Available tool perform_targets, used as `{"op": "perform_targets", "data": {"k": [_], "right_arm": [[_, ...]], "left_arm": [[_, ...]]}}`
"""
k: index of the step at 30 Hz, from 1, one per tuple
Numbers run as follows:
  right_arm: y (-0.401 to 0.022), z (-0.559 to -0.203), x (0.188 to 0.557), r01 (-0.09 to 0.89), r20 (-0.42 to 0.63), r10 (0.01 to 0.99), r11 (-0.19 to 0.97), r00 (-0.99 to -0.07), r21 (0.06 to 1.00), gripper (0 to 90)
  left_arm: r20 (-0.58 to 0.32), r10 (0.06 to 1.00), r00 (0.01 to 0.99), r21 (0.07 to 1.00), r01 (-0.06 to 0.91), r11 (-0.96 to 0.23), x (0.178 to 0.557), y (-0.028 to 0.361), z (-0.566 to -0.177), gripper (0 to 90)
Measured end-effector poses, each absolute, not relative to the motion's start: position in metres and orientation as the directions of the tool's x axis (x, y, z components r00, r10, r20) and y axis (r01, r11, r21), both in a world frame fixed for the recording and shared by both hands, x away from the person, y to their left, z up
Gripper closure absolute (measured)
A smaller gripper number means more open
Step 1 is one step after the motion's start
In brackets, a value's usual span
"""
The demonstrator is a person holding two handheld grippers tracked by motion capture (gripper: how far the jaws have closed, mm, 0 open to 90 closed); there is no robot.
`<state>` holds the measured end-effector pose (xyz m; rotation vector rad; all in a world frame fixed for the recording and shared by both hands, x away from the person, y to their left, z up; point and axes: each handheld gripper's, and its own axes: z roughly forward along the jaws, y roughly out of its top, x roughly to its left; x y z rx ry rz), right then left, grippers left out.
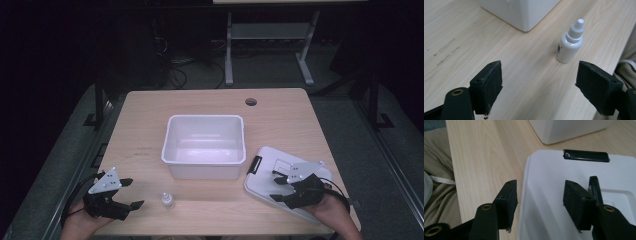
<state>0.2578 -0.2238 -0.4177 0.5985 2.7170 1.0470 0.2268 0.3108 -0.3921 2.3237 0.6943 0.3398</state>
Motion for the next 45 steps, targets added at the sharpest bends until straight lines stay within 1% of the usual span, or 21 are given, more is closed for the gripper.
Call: {"op": "perform_targets", "data": {"k": [9, 15, 19, 23, 29, 41, 45], "right_arm": [[-0.220, -0.422, 0.255, 0.299, -0.012, 0.416, 0.673, -0.909, 0.677, 41.6], [-0.219, -0.425, 0.253, 0.318, 0.010, 0.425, 0.663, -0.905, 0.678, 39.0], [-0.219, -0.425, 0.253, 0.316, 0.007, 0.425, 0.663, -0.905, 0.679, 37.8], [-0.219, -0.426, 0.252, 0.335, 0.021, 0.439, 0.653, -0.898, 0.679, 35.4], [-0.222, -0.428, 0.252, 0.344, 0.030, 0.447, 0.642, -0.894, 0.685, 32.8], [-0.221, -0.428, 0.251, 0.335, 0.018, 0.445, 0.646, -0.895, 0.686, 31.1], [-0.223, -0.428, 0.250, 0.338, 0.018, 0.449, 0.645, -0.893, 0.686, 31.0]], "left_arm": [[0.046, 0.509, 0.860, 0.660, 0.356, -0.661, 0.227, 0.298, -0.389, 22.9], [0.046, 0.478, 0.877, 0.646, 0.339, -0.684, 0.230, 0.288, -0.390, 23.4], [0.045, 0.469, 0.882, 0.641, 0.334, -0.691, 0.230, 0.284, -0.391, 24.1], [0.042, 0.459, 0.888, 0.630, 0.333, -0.702, 0.232, 0.279, -0.394, 25.1], [0.038, 0.437, 0.899, 0.624, 0.320, -0.713, 0.234, 0.271, -0.396, 28.9], [0.011, 0.422, 0.907, 0.594, 0.334, -0.732, 0.240, 0.255, -0.407, 30.2], [0.008, 0.406, 0.914, 0.582, 0.326, -0.745, 0.242, 0.250, -0.409, 32.5]]}}
